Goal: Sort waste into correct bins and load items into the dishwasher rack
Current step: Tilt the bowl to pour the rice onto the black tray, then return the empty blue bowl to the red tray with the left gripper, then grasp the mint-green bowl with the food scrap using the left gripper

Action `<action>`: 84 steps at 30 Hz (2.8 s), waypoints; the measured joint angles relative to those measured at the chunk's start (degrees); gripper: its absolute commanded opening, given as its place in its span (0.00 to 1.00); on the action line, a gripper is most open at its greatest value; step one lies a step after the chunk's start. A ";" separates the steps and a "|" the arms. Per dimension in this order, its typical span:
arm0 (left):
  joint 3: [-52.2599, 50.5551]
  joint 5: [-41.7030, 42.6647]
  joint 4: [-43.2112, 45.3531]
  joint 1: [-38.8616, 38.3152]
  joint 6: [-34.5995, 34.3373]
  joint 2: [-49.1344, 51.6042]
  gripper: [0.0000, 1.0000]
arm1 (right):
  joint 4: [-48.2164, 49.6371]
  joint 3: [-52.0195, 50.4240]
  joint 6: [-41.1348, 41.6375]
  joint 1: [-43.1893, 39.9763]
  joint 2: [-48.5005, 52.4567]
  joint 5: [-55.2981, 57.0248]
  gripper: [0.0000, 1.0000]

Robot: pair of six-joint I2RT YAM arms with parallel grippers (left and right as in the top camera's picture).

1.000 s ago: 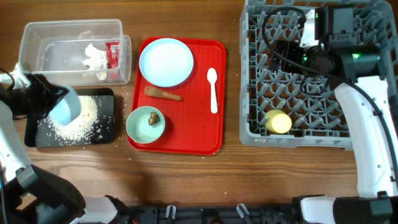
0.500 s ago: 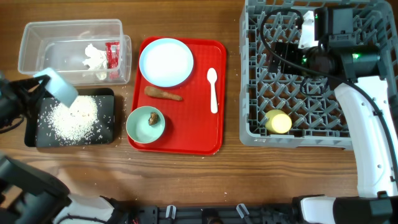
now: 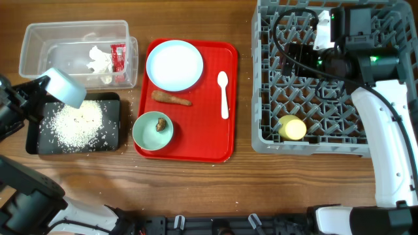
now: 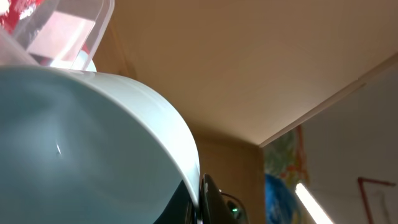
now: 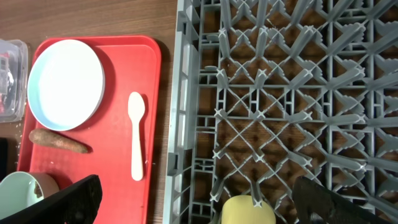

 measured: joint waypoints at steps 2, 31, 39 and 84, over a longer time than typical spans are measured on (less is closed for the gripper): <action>0.00 0.22 -2.91 0.00 0.31 0.00 0.04 | -0.04 0.00 -0.02 0.00 0.00 0.00 1.00; 0.13 -55.30 14.36 -62.20 -6.03 -11.37 0.04 | 0.50 0.00 -0.02 0.00 0.00 -0.20 1.00; 0.13 -74.53 18.25 -80.24 -12.52 -2.16 0.04 | 0.52 0.00 -0.02 0.00 0.00 -0.20 1.00; -4.26 -87.19 14.95 -68.02 -39.41 0.72 0.46 | 1.66 0.00 -0.02 0.00 0.00 -0.20 1.00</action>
